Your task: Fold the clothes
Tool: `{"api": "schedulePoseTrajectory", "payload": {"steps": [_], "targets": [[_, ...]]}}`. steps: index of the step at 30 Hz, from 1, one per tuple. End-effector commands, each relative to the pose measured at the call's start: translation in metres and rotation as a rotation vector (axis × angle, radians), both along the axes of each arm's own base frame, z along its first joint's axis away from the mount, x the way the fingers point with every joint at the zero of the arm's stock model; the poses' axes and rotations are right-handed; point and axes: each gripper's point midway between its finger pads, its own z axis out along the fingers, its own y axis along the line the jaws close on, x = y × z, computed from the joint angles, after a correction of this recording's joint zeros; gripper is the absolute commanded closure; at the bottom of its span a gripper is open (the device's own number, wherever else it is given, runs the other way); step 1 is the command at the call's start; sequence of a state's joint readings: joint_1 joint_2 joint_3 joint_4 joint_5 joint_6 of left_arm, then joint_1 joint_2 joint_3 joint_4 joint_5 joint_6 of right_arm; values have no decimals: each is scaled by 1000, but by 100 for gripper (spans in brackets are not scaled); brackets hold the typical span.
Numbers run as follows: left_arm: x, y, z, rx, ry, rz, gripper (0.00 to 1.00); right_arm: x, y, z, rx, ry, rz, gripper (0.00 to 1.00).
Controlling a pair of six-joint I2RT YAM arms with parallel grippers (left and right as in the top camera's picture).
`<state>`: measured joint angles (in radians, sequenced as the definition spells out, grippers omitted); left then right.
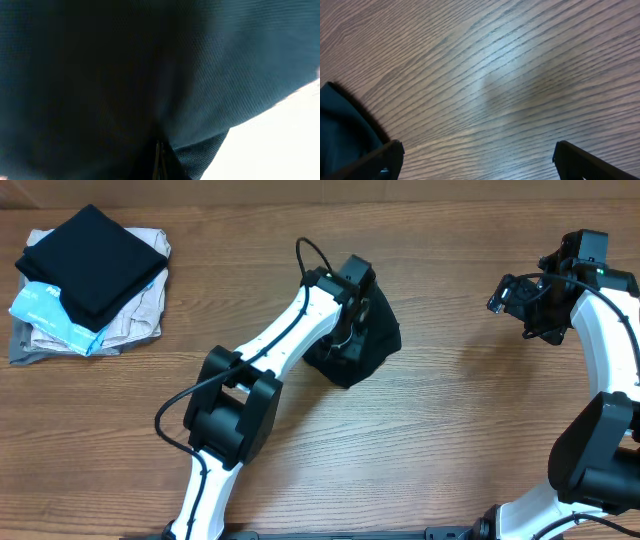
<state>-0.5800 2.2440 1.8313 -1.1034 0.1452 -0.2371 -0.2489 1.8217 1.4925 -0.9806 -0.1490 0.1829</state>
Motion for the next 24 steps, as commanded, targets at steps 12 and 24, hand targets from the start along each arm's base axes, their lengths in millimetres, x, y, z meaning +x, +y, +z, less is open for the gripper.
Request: {"api": "schedulePoseTrajectory", "payload": {"steps": [12, 24], "targets": [[-38, 14, -50, 36, 127, 2, 96, 3, -3, 13, -16, -37, -8, 0], [12, 9, 83, 37, -110, -79, 44, 3, -3, 13, -16, -37, -8, 0]]}}
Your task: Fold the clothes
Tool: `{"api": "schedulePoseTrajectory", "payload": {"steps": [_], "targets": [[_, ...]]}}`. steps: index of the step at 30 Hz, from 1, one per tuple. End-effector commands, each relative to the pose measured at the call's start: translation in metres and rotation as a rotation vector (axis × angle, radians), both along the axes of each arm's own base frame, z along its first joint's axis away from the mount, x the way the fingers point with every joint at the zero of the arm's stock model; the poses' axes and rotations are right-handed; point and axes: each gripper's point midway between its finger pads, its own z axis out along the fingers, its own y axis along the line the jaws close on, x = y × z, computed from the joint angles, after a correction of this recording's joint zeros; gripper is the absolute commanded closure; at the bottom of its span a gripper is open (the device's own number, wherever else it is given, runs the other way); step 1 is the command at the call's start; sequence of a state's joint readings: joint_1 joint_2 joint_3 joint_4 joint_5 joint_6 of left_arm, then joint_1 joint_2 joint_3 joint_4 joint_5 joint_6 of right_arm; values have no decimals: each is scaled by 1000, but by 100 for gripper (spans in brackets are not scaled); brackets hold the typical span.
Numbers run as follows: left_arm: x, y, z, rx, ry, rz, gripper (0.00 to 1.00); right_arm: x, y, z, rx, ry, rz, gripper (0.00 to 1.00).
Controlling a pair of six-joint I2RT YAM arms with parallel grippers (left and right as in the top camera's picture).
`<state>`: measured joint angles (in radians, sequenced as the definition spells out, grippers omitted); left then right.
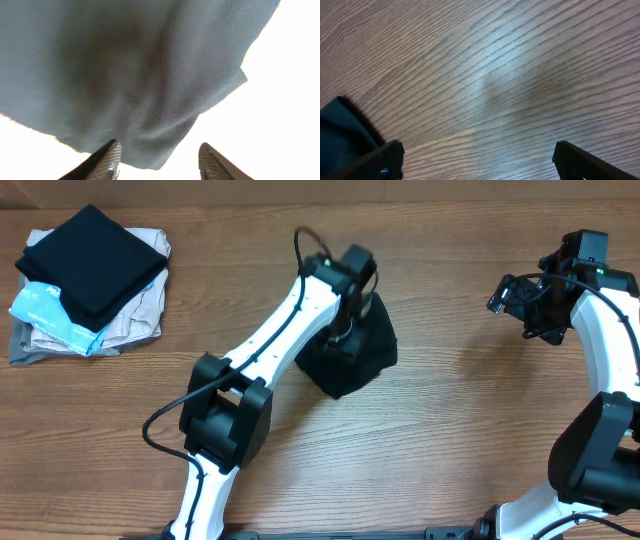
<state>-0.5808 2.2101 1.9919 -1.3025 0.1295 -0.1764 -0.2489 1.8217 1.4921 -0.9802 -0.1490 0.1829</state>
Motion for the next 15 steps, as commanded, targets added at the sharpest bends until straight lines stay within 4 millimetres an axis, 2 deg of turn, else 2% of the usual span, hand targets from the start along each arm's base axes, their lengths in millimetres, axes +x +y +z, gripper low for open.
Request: {"api": "schedulePoseTrajectory", "payload": {"steps": [1, 7, 13, 15], "targets": [[13, 6, 31, 27, -90, -16, 43, 3, -3, 13, -16, -37, -8, 0], [-18, -1, 19, -20, 53, -14, 52, 3, -3, 13, -16, -37, -8, 0], [-50, 0, -8, 22, 156, -47, 55, 3, -3, 13, -16, -37, -8, 0], [-54, 2, -17, 31, 168, -49, 54, 3, -3, 13, -16, -37, -8, 0]]}}
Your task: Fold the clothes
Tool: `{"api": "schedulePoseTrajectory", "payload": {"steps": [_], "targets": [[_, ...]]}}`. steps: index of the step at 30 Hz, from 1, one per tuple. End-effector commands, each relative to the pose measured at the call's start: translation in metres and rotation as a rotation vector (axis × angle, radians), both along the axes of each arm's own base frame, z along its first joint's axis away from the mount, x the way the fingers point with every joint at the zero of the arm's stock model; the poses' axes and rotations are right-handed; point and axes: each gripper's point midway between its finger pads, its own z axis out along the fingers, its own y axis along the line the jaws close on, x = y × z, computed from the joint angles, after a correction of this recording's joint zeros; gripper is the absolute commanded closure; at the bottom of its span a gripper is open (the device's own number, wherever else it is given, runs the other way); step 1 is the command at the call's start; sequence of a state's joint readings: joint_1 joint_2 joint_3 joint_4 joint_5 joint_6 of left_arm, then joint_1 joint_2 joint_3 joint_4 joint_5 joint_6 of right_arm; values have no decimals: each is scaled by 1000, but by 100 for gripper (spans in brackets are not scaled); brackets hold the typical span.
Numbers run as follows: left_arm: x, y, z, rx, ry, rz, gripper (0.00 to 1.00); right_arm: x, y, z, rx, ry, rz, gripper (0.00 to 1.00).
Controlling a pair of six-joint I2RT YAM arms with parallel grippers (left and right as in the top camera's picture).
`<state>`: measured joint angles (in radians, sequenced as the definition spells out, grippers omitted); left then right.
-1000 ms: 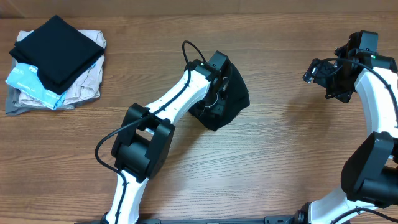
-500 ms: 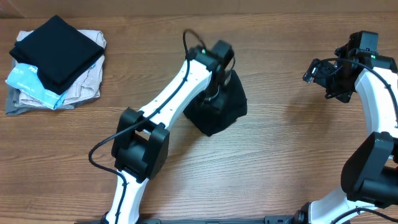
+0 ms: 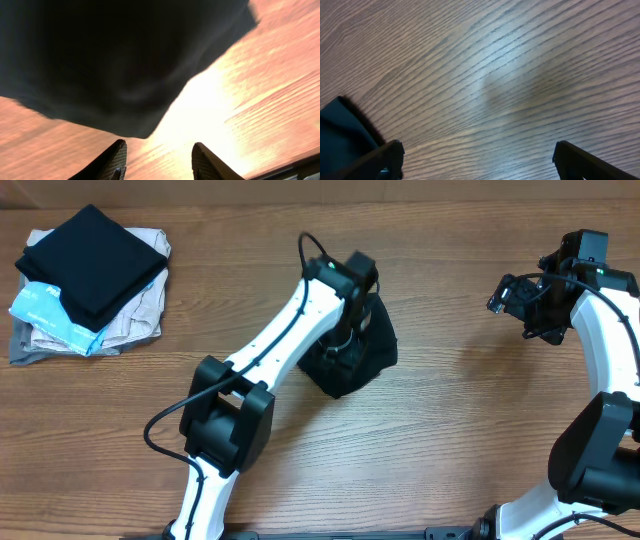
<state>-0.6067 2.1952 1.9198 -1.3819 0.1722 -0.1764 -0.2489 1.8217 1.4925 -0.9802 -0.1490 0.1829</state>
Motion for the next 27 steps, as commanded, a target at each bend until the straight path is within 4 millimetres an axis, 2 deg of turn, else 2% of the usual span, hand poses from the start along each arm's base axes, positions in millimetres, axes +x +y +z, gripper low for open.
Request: {"api": "schedulePoseTrajectory", "payload": {"steps": [1, 8, 14, 21, 27], "targets": [[-12, -4, -10, -9, 31, -22, 54, 3, -3, 13, -16, -36, -8, 0], [11, 10, -17, 64, -83, -51, 43, 3, -3, 13, -16, -36, -8, 0], [13, 8, -17, 50, -98, -130, 38, 3, -3, 13, -16, -36, -8, 0], [14, -4, -17, 36, -136, -204, 33, 3, -3, 13, -16, -37, -8, 0], [23, 6, -14, 139, -201, -121, 34, 3, -3, 13, -16, -36, -8, 0]]}}
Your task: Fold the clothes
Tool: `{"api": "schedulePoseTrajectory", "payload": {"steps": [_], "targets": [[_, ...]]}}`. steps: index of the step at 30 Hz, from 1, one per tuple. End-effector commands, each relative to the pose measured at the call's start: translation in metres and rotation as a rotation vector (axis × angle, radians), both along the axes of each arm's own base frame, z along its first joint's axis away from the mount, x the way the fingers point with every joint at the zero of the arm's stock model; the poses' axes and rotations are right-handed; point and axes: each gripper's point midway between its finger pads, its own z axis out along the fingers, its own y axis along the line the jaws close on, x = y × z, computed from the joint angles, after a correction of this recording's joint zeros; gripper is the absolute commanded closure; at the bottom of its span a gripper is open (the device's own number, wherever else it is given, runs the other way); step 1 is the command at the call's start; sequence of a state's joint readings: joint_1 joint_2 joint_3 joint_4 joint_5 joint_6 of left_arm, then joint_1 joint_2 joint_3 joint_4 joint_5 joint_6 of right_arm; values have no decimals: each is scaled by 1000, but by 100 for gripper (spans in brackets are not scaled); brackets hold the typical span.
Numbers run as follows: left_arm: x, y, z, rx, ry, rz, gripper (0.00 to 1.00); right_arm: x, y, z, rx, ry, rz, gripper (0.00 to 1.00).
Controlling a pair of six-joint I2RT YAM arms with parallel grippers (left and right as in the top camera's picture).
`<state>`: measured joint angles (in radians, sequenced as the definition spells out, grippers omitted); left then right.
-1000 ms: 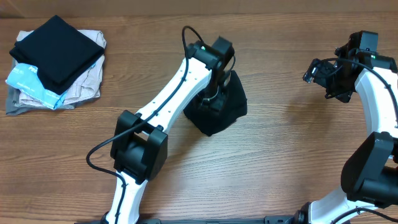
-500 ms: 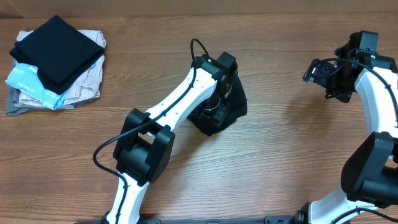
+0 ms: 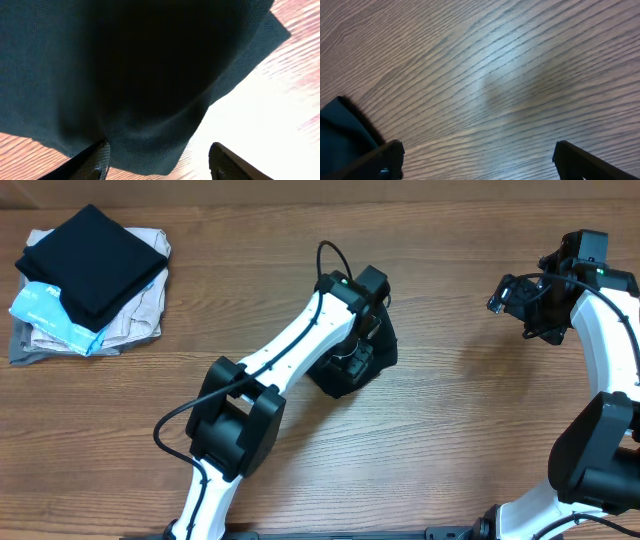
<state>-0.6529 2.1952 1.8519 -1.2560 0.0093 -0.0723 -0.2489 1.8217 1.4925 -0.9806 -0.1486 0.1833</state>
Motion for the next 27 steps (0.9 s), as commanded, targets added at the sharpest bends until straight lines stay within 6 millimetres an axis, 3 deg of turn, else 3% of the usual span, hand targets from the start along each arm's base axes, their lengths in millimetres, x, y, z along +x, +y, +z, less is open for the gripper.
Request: {"api": "schedulePoseTrajectory", "payload": {"steps": [1, 6, 10, 14, 27], "targets": [[10, 7, 10, 36, -68, 55, 34, 4, -3, 13, -16, -37, -8, 0], [33, 20, 38, -15, -131, 129, 31, 4, -3, 13, -16, -37, -7, 0], [53, 43, 47, -33, -157, 165, 10, 4, -3, 13, -16, -37, -8, 0], [61, 49, 36, -122, -102, 65, 0, 4, -3, 13, -16, -37, -8, 0], [76, 47, -8, -159, -57, -58, 0, 4, -3, 13, -16, -37, -8, 0]]}}
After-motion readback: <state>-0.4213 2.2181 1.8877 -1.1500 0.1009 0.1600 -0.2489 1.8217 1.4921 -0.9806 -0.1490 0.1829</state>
